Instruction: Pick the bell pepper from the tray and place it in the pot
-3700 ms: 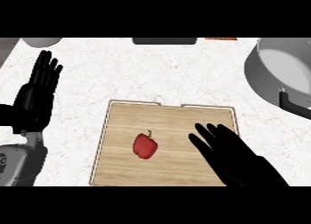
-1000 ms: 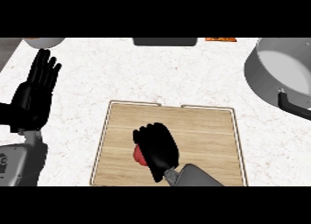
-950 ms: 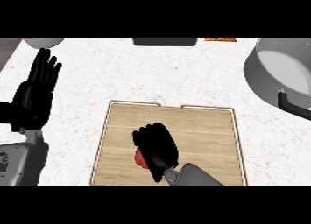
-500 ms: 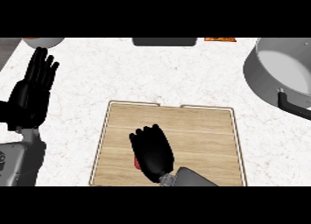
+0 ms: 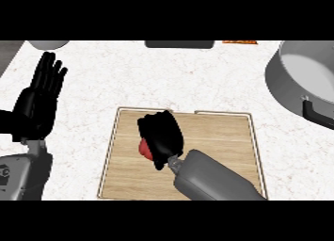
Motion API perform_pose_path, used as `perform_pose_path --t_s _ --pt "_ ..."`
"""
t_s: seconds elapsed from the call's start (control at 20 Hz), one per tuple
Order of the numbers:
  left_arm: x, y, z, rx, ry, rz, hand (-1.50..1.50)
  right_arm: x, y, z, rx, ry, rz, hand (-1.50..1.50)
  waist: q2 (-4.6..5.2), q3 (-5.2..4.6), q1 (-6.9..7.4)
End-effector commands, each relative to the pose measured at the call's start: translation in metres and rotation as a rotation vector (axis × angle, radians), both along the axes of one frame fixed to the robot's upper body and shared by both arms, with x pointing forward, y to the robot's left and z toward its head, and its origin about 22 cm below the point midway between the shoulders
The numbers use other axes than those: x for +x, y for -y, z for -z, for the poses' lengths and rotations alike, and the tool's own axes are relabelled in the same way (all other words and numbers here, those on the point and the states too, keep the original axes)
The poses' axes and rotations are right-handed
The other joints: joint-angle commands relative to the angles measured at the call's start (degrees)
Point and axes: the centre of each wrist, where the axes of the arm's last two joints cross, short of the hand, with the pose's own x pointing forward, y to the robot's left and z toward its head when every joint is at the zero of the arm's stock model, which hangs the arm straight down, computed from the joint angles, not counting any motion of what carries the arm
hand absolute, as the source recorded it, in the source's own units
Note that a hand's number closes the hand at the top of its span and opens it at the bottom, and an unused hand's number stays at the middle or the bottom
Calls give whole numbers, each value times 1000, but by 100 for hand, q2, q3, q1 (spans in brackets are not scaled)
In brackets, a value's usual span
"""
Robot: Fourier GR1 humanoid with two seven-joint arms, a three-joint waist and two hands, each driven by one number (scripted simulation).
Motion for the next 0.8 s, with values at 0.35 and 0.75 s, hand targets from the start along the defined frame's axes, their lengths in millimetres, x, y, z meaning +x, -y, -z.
perform_pose_path --t_s 0.35,0.75 --pt "5 -2 -2 -3 -2 -37 0 29 36 -80 184 374 371 150 -9 14 -234" --pt "4 2 2 -3 -12 -34 0 25 119 -125 213 583 599 150 -10 14 -240"
